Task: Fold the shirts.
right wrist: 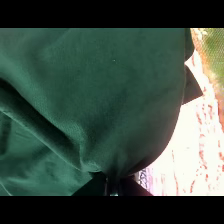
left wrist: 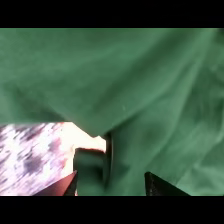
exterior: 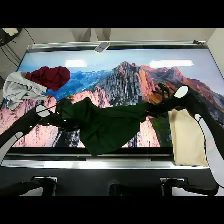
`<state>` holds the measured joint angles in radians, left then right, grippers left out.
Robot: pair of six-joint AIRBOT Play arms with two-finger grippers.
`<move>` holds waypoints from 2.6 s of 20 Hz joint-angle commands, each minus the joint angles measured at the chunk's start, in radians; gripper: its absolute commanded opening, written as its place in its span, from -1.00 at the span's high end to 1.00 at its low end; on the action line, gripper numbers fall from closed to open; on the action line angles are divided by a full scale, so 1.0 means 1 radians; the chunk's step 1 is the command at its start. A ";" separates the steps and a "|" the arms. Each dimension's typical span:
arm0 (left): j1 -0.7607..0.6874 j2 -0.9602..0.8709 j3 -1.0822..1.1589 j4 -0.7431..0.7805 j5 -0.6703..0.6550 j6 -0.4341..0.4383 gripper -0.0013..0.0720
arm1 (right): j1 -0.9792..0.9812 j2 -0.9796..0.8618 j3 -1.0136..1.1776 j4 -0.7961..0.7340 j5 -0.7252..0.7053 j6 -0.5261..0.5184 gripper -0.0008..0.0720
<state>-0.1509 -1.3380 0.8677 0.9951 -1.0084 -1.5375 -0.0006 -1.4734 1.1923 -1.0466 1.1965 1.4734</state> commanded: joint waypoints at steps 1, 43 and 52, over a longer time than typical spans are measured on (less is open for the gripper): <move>-0.019 -0.051 -0.017 -0.054 0.044 0.022 0.23 | 0.000 -0.001 0.000 -0.002 0.002 0.000 0.84; 0.193 -0.203 0.669 0.173 0.081 0.023 0.89 | 0.000 -0.195 0.514 -0.138 -0.319 0.299 0.84; 0.253 -0.320 0.705 0.082 -0.154 0.019 -0.35 | -0.044 -0.271 0.530 0.009 -0.251 0.298 -0.29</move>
<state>0.0647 -1.6505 1.5482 1.1046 -1.0584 -1.5185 -0.0154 -1.7596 1.7115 -1.0798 0.9157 1.7817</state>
